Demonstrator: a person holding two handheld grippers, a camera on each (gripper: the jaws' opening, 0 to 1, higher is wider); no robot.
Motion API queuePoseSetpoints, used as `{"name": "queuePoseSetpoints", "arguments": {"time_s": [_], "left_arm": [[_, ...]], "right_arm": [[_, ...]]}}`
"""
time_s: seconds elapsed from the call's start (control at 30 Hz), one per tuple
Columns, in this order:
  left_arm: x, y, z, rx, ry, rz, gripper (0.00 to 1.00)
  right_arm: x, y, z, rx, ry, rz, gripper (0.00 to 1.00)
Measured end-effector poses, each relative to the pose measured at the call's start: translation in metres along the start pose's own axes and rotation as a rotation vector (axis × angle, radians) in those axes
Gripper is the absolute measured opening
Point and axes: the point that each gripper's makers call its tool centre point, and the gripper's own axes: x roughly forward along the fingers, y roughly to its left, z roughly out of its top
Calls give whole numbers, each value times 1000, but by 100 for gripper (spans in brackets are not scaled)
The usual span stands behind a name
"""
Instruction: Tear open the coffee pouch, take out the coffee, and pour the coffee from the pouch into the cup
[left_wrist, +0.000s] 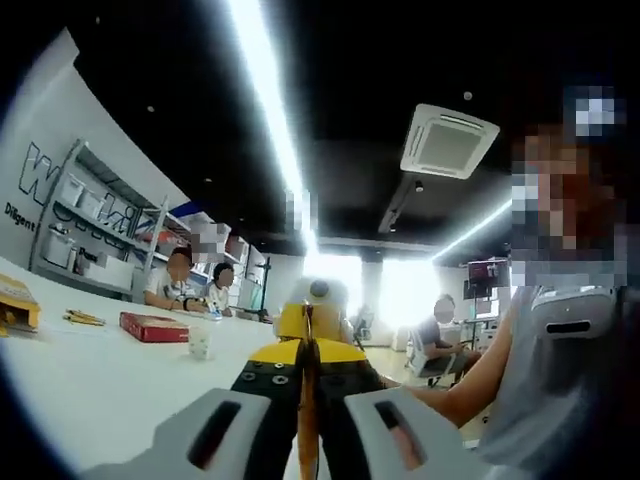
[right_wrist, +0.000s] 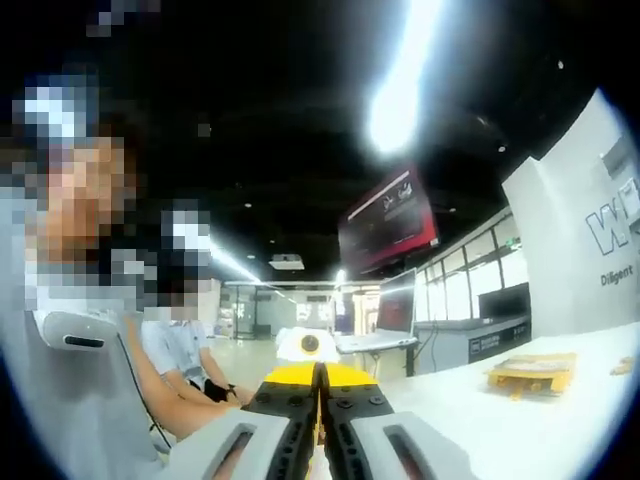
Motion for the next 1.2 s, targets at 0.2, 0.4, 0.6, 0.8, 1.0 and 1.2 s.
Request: {"name": "queuePoseSetpoints", "arguments": {"time_s": [0.2,0.4,0.6,0.8,1.0,1.2], "left_arm": [[-2,2,1,35,13,27,4],[-2,2,0,39,27,28,4],[0,4,-2,43,42,34,4],[1,8,-4,80,62,52,5],[-3,14,-4,115,67,112,16],[-5,15,-10,137,104,134,17]], "right_arm": [[1,0,-2,-11,-2,-6,7],[1,-2,-5,-11,12,-14,3],[-1,-5,-6,-33,33,-29,3],[-3,-11,-8,-11,44,-36,2],[-4,-14,-8,-1,34,-35,2],[-6,-15,-13,14,28,-28,1]]}}
